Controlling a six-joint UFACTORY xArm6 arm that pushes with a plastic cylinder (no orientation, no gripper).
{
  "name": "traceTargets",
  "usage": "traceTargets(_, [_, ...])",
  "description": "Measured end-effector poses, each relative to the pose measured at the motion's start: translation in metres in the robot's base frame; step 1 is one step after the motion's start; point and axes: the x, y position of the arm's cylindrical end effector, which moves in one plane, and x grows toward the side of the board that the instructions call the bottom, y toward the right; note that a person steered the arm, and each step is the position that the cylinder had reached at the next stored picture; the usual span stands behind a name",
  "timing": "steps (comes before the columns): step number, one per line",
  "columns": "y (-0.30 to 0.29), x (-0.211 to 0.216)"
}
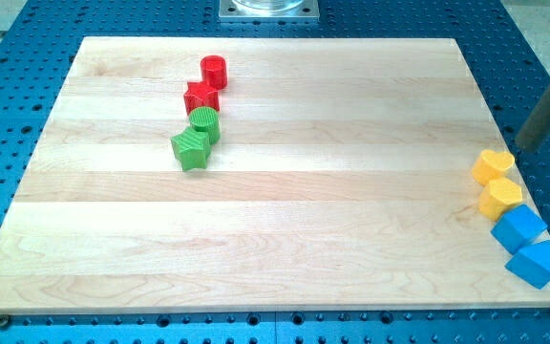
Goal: Place the heart in between the red star and the green circle
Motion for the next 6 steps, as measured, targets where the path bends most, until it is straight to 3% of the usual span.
traceTargets(2, [0.011, 0.042])
traceTargets(3, [-0.013, 0.072])
traceTargets(4, [-0.054, 0.069])
traceTargets(6, [-0.121, 0.018])
